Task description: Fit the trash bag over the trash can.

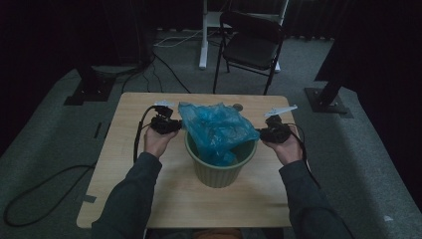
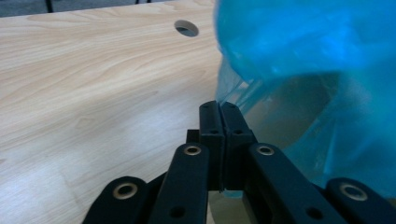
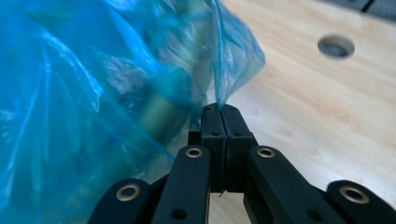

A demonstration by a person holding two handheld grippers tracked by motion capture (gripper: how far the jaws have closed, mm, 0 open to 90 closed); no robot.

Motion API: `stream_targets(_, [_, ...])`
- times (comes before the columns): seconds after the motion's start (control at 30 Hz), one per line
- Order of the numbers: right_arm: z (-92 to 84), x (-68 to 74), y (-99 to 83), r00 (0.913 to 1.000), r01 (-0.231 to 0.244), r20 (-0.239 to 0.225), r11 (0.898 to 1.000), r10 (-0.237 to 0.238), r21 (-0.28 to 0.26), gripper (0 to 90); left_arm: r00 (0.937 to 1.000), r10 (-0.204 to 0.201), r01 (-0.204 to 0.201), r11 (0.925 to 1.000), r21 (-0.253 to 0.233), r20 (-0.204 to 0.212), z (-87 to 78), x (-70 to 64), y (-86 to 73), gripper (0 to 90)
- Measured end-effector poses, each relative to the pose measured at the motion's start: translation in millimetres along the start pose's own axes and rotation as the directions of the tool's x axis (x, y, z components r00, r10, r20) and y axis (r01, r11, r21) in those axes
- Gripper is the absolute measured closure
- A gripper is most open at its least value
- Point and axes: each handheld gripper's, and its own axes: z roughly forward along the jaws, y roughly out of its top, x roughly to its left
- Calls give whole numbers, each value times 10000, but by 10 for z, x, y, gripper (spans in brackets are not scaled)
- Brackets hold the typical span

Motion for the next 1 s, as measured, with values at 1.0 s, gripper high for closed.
stream_targets(1.0, [-606, -37, -32, 9996, -217, 128, 9846, 243, -1734, 720, 9991, 39, 36, 9837, -1798, 414, -624, -38, 7, 624])
